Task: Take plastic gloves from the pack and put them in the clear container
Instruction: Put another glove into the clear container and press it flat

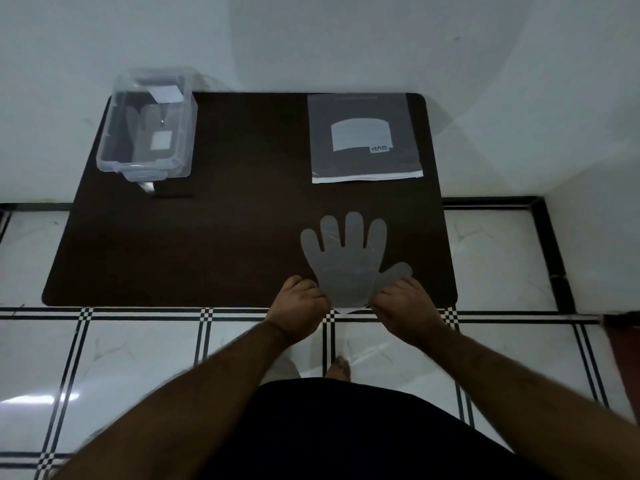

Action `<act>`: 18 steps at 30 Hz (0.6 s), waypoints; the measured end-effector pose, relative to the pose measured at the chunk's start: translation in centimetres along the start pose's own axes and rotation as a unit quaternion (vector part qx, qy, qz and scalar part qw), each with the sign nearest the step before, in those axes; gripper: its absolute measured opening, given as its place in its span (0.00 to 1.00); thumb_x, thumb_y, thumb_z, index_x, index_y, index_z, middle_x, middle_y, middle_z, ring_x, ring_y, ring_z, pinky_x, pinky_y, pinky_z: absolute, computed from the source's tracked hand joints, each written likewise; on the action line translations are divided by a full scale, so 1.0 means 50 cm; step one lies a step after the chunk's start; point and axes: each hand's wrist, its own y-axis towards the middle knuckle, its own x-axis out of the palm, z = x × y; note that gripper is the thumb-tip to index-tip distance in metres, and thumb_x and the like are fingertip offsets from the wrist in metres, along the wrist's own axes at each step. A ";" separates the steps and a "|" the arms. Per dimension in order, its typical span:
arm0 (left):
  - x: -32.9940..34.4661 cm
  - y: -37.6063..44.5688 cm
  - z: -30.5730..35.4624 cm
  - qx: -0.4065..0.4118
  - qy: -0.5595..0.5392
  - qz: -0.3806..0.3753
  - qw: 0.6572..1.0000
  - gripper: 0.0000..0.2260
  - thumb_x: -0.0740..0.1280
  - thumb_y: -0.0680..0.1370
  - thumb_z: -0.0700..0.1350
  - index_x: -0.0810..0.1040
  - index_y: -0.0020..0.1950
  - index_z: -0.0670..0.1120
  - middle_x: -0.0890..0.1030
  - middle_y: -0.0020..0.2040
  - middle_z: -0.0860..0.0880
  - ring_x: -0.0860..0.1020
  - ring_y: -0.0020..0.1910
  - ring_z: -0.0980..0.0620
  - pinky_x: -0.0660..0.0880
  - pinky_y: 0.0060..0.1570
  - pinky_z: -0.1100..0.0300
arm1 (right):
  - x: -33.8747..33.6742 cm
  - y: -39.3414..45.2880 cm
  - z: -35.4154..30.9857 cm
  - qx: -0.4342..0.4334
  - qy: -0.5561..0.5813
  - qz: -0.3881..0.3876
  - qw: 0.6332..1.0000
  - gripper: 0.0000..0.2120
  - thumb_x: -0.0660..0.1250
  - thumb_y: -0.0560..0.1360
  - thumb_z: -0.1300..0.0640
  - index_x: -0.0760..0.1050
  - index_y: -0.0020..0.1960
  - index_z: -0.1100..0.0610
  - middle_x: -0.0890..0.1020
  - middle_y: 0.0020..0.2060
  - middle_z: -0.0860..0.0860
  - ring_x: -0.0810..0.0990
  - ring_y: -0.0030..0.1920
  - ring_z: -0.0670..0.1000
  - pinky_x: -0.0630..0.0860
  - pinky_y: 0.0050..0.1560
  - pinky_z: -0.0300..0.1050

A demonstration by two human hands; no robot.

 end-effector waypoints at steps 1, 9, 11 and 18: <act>-0.010 0.001 -0.001 -0.015 -0.029 0.012 0.999 0.02 0.75 0.78 0.46 0.87 0.50 0.51 0.86 0.48 0.53 0.83 0.53 0.49 0.77 0.61 0.45 | -0.012 0.008 -0.001 0.015 0.033 0.008 0.999 0.06 0.70 0.80 0.49 0.84 0.51 0.50 0.86 0.46 0.48 0.84 0.50 0.51 0.78 0.61 0.54; -0.176 -0.008 -0.059 -0.203 -0.362 0.094 0.905 0.03 0.69 0.85 0.45 0.80 0.57 0.53 0.84 0.50 0.52 0.85 0.49 0.53 0.85 0.50 0.48 | -0.187 0.125 -0.044 0.055 0.280 0.071 0.956 0.04 0.70 0.82 0.54 0.82 0.56 0.50 0.83 0.48 0.43 0.82 0.49 0.43 0.81 0.50 0.43; -0.229 -0.013 -0.085 -0.212 -0.394 0.146 0.882 0.05 0.70 0.84 0.40 0.81 0.55 0.50 0.86 0.47 0.50 0.86 0.47 0.52 0.85 0.50 0.50 | -0.235 0.170 -0.070 0.061 0.308 0.079 0.946 0.06 0.71 0.82 0.56 0.83 0.57 0.50 0.84 0.49 0.41 0.83 0.51 0.41 0.81 0.51 0.37; -0.432 -0.049 -0.230 -0.223 -0.475 0.213 0.824 0.03 0.73 0.82 0.34 0.85 0.53 0.41 0.88 0.46 0.41 0.84 0.44 0.48 0.81 0.46 0.56 | -0.384 0.363 -0.180 0.093 0.465 0.064 0.878 0.03 0.74 0.80 0.59 0.86 0.53 0.54 0.89 0.43 0.48 0.88 0.46 0.45 0.82 0.47 0.35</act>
